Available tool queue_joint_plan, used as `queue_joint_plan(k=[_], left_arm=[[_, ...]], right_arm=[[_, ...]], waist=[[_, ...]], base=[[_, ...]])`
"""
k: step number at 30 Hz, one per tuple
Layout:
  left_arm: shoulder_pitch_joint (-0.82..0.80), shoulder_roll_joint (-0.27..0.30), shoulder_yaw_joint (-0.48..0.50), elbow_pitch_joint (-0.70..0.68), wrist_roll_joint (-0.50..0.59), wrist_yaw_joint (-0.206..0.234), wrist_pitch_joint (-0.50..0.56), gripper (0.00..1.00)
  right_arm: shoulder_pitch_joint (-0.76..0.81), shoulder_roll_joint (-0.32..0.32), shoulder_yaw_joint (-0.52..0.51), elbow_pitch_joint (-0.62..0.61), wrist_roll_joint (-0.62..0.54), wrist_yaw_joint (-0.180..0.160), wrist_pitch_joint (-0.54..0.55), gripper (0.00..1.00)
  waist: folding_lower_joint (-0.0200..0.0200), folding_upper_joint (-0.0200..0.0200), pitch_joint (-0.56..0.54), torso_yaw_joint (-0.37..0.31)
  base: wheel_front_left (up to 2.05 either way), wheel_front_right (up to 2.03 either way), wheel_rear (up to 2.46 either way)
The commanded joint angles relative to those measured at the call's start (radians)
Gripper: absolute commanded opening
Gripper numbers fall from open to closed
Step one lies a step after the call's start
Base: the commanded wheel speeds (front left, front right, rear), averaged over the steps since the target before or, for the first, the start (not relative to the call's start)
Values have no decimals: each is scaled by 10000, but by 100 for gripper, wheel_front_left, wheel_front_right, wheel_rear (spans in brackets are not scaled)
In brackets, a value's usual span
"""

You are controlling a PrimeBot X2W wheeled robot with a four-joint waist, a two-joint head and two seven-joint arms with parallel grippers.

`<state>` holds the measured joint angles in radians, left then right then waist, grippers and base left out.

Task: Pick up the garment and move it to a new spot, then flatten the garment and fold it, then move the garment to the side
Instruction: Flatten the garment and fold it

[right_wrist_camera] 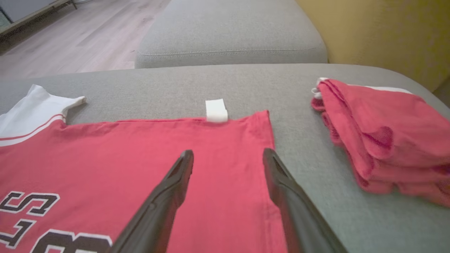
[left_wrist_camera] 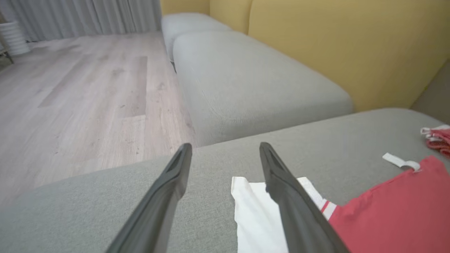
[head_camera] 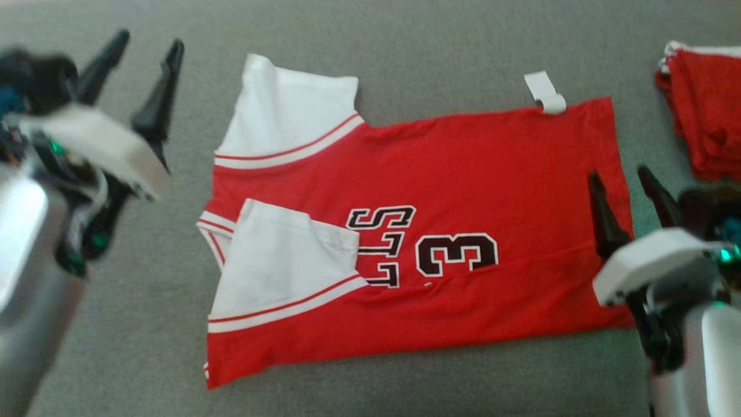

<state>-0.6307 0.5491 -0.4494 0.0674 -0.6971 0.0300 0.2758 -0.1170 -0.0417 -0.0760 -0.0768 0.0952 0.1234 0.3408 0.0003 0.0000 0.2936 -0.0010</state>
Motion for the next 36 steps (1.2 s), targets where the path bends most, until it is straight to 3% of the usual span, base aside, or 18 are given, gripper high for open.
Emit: queue_joint_plan(k=[1, 4, 9, 22, 27, 28, 30, 33, 36], left_arm=[[-804, 559, 331, 86, 44, -181, 462, 100], [-1577, 563, 87, 810, -40, -449, 1258, 100], [-2162, 519, -108, 1622, -14, -504, 1856, 100], [-2752, 617, -83, 2970, -232, -433, 2512, 100], [-2783, 584, -223, 3048, -377, -623, 2799, 100], [-2771, 552, -269, 3035, -438, -683, 2896, 96], [-2763, 498, -344, 2968, -524, -776, 3013, 52], [-2783, 458, -427, 2875, -485, -850, 2930, 0], [-2862, 368, -449, 2801, -352, -895, 2529, 0]], right_arm=[[-594, -144, 393, -258, -69, 73, 54, 100], [-1151, -227, 689, -141, -51, 73, 65, 100], [-1708, -325, 955, -13, 44, 73, 3, 100], [-2563, -363, 1453, 350, 308, 73, -333, 100], [-2643, -385, 1497, 435, 363, 73, -411, 100], [-2666, -391, 1497, 450, 366, 73, -417, 100], [-2734, -404, 1502, 465, 367, 73, -416, 100], [-2895, -454, 1530, 508, 352, 73, -404, 100], [-3131, -534, 1540, 624, 332, 73, -358, 100]], waist=[[-3, 0, 638, -433], [-3, 0, 1071, -702], [-3, 0, 1529, -1061], [-3, 0, 2306, -1845], [-3, 0, 2392, -1919], [-3, 0, 2396, -1920], [-3, 0, 2399, -1904], [-3, 0, 2385, -1853], [-3, 0, 2319, -1736]], base=[[0, 0, 0], [0, 0, 0], [0, 0, 0], [0, 0, 0], [0, 0, 0], [0, 0, 0], [0, 0, 0], [0, 0, 0], [0, 0, 0]])
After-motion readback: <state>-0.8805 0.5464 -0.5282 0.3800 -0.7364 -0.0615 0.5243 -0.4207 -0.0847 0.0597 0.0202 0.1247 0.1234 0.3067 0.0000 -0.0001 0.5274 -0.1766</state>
